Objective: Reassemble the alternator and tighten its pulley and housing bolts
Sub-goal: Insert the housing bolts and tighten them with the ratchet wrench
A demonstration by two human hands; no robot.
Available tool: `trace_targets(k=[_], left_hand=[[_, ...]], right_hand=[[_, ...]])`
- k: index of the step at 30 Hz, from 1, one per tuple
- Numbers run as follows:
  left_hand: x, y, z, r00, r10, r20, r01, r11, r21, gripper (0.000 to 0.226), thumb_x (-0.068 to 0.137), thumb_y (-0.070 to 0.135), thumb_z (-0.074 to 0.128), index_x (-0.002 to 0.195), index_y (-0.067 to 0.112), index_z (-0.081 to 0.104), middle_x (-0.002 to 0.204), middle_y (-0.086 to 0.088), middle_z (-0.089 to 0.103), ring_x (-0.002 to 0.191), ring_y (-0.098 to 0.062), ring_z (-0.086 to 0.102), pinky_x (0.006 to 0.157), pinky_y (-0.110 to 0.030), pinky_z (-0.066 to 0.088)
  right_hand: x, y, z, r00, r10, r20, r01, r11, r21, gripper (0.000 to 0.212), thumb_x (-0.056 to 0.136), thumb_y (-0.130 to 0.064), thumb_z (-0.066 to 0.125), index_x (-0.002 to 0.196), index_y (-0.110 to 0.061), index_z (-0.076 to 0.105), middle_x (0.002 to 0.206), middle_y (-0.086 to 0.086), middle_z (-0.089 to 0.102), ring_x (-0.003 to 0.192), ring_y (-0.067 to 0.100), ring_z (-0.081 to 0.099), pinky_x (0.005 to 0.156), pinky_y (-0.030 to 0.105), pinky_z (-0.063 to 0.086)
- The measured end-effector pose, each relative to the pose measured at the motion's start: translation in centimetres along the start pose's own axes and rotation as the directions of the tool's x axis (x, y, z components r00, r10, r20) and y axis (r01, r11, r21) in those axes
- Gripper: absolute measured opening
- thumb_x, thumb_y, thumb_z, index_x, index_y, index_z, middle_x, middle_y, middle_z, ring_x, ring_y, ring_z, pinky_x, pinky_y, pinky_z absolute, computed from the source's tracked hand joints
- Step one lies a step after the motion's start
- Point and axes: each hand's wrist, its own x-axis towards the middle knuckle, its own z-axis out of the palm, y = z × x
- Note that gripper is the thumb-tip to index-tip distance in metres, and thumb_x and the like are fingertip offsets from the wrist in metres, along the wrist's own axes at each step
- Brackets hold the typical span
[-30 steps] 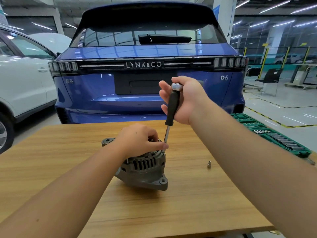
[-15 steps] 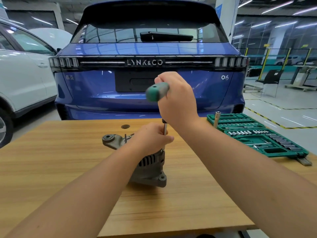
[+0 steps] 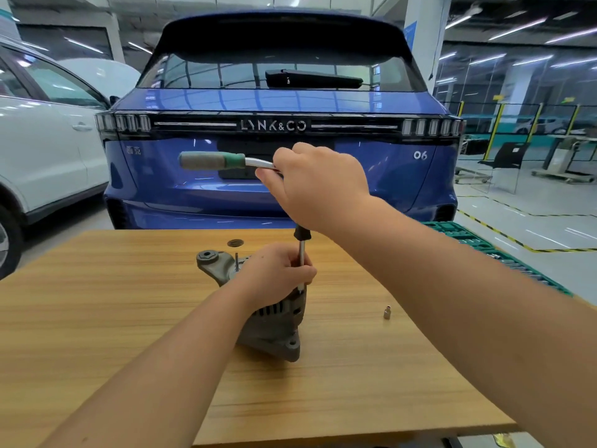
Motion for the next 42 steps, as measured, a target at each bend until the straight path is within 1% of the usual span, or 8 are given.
trace_targets(k=[8, 17, 22, 27, 31, 34, 38, 42], left_hand=[[-1.3, 0.0, -0.7, 0.996, 0.041, 0.081, -0.041, 0.999, 0.000, 0.023, 0.101, 0.051, 0.057, 0.090, 0.036, 0.071, 0.084, 0.023, 0.072, 0.085, -0.011, 0.069, 0.082, -0.035, 0.058], [-1.0, 0.0, -1.6, 0.990, -0.006, 0.143, 0.013, 0.999, -0.046, 0.024, 0.100, 0.049, 0.061, 0.087, 0.035, 0.077, 0.089, 0.022, 0.076, 0.082, 0.006, 0.067, 0.078, -0.029, 0.047], [-0.6, -0.2, -1.5, 0.991, -0.007, 0.132, 0.016, 0.998, -0.064, 0.017, 0.098, 0.046, 0.064, 0.091, 0.036, 0.075, 0.088, 0.023, 0.076, 0.081, 0.011, 0.066, 0.079, -0.029, 0.046], [-0.3, -0.2, -1.5, 0.987, -0.013, 0.158, 0.026, 0.996, -0.083, 0.015, 0.097, 0.043, 0.067, 0.089, 0.036, 0.076, 0.088, 0.023, 0.077, 0.082, 0.012, 0.067, 0.076, -0.027, 0.045], [-0.3, 0.1, -1.5, 0.986, -0.023, 0.164, 0.036, 0.997, -0.075, 0.015, 0.099, 0.039, 0.066, 0.089, 0.035, 0.077, 0.087, 0.023, 0.076, 0.081, 0.012, 0.066, 0.077, -0.026, 0.045], [-0.5, 0.2, -1.5, 0.987, -0.029, 0.155, 0.042, 0.996, -0.081, 0.015, 0.100, 0.039, 0.064, 0.093, 0.035, 0.076, 0.088, 0.023, 0.076, 0.082, 0.010, 0.067, 0.080, -0.026, 0.046], [-0.8, 0.2, -1.5, 0.989, -0.008, 0.151, 0.024, 0.994, -0.103, 0.016, 0.101, 0.041, 0.062, 0.094, 0.036, 0.076, 0.089, 0.023, 0.076, 0.082, 0.013, 0.065, 0.079, -0.025, 0.044], [-0.9, 0.1, -1.6, 0.989, -0.010, 0.150, 0.023, 0.996, -0.087, 0.019, 0.101, 0.044, 0.062, 0.091, 0.037, 0.076, 0.090, 0.024, 0.076, 0.083, 0.009, 0.066, 0.077, -0.025, 0.043]], right_hand=[[3.7, 1.8, -2.2, 0.863, 0.163, 0.478, -0.340, 0.888, 0.310, 0.025, 0.096, -0.024, 0.055, 0.073, -0.016, 0.054, 0.074, 0.002, 0.061, 0.070, 0.025, 0.061, 0.056, 0.032, 0.052], [2.6, 0.3, -1.7, 0.642, 0.157, 0.751, -0.759, -0.012, 0.651, 0.014, 0.097, -0.023, 0.055, 0.096, -0.010, 0.060, 0.075, 0.006, 0.076, 0.070, 0.024, 0.076, 0.073, 0.040, 0.051], [1.4, -0.7, 0.2, 0.582, 0.230, 0.780, -0.636, -0.469, 0.613, 0.018, 0.096, -0.030, 0.058, 0.105, -0.015, 0.061, 0.075, -0.005, 0.073, 0.071, 0.016, 0.069, 0.070, 0.037, 0.044], [-0.1, -0.4, 1.2, 0.594, 0.312, 0.741, -0.406, -0.679, 0.612, 0.020, 0.092, -0.031, 0.068, 0.083, -0.018, 0.057, 0.048, -0.009, 0.056, 0.047, 0.007, 0.058, 0.048, 0.020, 0.045], [-0.4, -0.8, 1.3, 0.598, 0.457, 0.659, -0.413, -0.529, 0.742, 0.019, 0.090, -0.031, 0.069, 0.104, -0.018, 0.064, 0.086, 0.003, 0.063, 0.079, 0.017, 0.057, 0.067, 0.033, 0.047], [-1.1, -1.7, 1.8, 0.760, 0.600, 0.249, -0.234, -0.105, 0.967, 0.010, 0.098, -0.021, 0.063, 0.089, -0.026, 0.061, 0.081, -0.006, 0.058, 0.071, 0.006, 0.055, 0.063, 0.022, 0.046], [-2.3, -0.3, 3.2, 0.901, 0.313, -0.302, 0.010, 0.678, 0.735, 0.021, 0.096, 0.006, 0.051, 0.100, -0.004, 0.069, 0.090, -0.004, 0.059, 0.086, 0.017, 0.056, 0.075, 0.030, 0.045], [-2.3, 0.8, 3.4, 0.924, 0.185, -0.336, 0.032, 0.836, 0.548, 0.021, 0.095, 0.002, 0.054, 0.109, 0.000, 0.070, 0.096, 0.009, 0.062, 0.086, 0.029, 0.056, 0.071, 0.044, 0.048]])
